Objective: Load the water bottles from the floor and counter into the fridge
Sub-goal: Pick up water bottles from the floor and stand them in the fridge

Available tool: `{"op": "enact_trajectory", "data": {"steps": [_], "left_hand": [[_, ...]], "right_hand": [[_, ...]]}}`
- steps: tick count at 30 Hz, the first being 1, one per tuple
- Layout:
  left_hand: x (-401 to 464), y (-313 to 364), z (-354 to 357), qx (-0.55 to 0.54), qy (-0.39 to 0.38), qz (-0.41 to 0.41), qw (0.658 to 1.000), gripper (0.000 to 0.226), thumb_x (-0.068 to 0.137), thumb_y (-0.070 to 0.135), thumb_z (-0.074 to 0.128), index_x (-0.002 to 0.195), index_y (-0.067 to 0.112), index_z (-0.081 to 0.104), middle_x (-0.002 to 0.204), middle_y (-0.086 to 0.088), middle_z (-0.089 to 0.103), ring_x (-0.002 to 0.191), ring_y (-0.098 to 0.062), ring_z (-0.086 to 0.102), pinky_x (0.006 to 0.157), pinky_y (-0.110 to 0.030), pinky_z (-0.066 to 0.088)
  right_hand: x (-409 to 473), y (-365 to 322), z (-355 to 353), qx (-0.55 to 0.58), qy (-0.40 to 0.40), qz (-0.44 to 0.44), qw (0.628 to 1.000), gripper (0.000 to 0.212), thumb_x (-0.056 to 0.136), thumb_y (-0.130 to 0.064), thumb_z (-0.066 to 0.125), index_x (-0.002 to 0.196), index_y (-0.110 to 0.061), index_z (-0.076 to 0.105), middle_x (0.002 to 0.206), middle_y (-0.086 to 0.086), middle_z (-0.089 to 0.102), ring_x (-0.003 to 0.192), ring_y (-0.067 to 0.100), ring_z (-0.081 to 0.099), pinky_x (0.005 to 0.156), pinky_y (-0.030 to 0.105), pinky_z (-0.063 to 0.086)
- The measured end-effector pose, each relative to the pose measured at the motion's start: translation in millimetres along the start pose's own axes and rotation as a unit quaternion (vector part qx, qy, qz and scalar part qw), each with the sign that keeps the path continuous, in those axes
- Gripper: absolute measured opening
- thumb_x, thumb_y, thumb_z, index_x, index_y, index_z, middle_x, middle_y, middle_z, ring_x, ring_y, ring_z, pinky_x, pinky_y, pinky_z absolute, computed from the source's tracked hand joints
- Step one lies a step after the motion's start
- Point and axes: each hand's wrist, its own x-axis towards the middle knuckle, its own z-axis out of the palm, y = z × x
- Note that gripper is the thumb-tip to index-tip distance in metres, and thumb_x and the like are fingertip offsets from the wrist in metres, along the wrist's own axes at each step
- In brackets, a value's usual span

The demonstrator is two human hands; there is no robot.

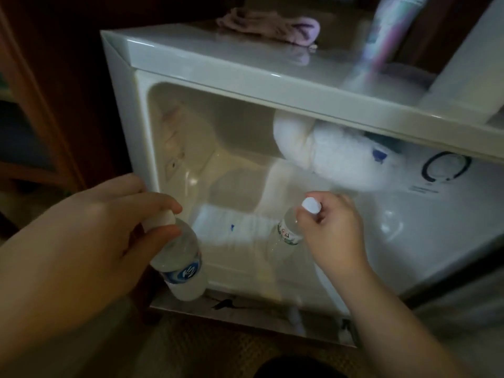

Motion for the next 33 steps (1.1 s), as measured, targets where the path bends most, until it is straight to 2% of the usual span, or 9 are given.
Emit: {"op": "enact_trajectory", "data": {"steps": [3,6,9,13,19,24,27,30,33], "left_hand": [[30.0,12.0,7.2,0.007,0.004,-0.026,1.000,0.037,0.086,0.046,0.053,0.112,0.027,0.072,0.094,0.015,0.054,0.069,-0.008,0.056,0.060,-0.035,0.058],[52.6,24.5,24.0,0.006,0.010,-0.009,1.000,0.045,0.086,0.050,0.049,0.113,0.024,0.074,0.092,0.010,0.056,0.064,-0.008,0.053,0.060,-0.036,0.057],[68.8,26.9,45.4,-0.004,0.026,0.004,1.000,0.036,0.090,0.044,0.058,0.114,0.022,0.073,0.092,0.007,0.055,0.068,-0.014,0.055,0.066,-0.037,0.055],[86.5,34.9,75.2,-0.016,0.052,-0.021,0.998,0.032,0.094,0.039,0.060,0.119,0.022,0.071,0.097,0.005,0.057,0.073,-0.016,0.055,0.069,-0.034,0.049],[118.0,50.0,112.9,-0.053,0.068,-0.017,0.996,0.035,0.097,0.037,0.060,0.124,0.016,0.069,0.108,-0.001,0.062,0.098,-0.023,0.058,0.082,-0.036,0.048],[138.7,57.6,141.8,-0.079,0.074,-0.020,0.994,0.039,0.099,0.036,0.060,0.132,0.016,0.066,0.118,-0.005,0.064,0.099,-0.024,0.062,0.089,-0.040,0.052],[150.9,60.9,159.7,-0.117,0.095,-0.032,0.988,0.040,0.097,0.034,0.064,0.130,0.012,0.067,0.117,-0.005,0.065,0.097,-0.023,0.064,0.089,-0.037,0.053],[164.2,67.6,179.2,-0.141,0.105,-0.020,0.984,0.033,0.093,0.027,0.072,0.119,0.009,0.072,0.110,-0.007,0.068,0.089,-0.023,0.066,0.080,-0.027,0.048],[177.0,74.2,199.9,-0.140,0.113,0.005,0.984,0.016,0.090,0.021,0.072,0.100,0.009,0.075,0.095,-0.006,0.067,0.082,-0.022,0.062,0.074,-0.027,0.046]], "right_hand": [[17.6,22.6,2.6,-0.023,0.064,0.045,0.997,0.016,0.089,-0.018,0.068,0.104,-0.018,0.074,0.102,0.008,0.058,0.076,0.011,0.041,0.064,0.013,0.030],[34.1,47.0,7.6,-0.015,0.124,0.091,0.988,0.027,0.089,-0.024,0.071,0.114,-0.013,0.072,0.111,0.010,0.063,0.080,0.012,0.049,0.077,0.017,0.034],[47.4,64.8,12.7,-0.013,0.178,0.121,0.977,0.030,0.085,-0.026,0.072,0.111,-0.011,0.072,0.106,0.014,0.068,0.088,0.025,0.064,0.079,0.025,0.045],[60.5,75.4,14.2,0.003,0.279,0.143,0.950,0.031,0.079,-0.017,0.078,0.107,-0.004,0.074,0.106,0.019,0.066,0.099,0.031,0.062,0.080,0.021,0.039],[80.4,90.5,25.9,0.010,0.353,0.135,0.926,0.023,0.073,-0.015,0.078,0.089,0.001,0.075,0.082,0.018,0.069,0.093,0.032,0.061,0.082,0.038,0.052],[79.5,91.7,23.2,0.007,0.332,0.138,0.933,0.031,0.076,-0.018,0.083,0.098,0.002,0.074,0.099,0.019,0.069,0.099,0.031,0.063,0.082,0.018,0.038],[67.1,77.6,18.7,0.013,0.304,0.166,0.938,0.033,0.082,-0.020,0.079,0.109,-0.002,0.072,0.114,0.017,0.067,0.104,0.035,0.064,0.081,0.026,0.042],[48.1,65.1,15.2,0.023,0.284,0.163,0.945,0.047,0.088,-0.016,0.073,0.133,-0.007,0.063,0.135,0.012,0.060,0.123,0.031,0.057,0.096,0.032,0.044],[25.4,66.0,15.0,0.023,0.249,0.164,0.954,0.060,0.092,-0.015,0.069,0.148,-0.009,0.048,0.152,0.010,0.044,0.136,0.027,0.047,0.109,0.036,0.041]]}}
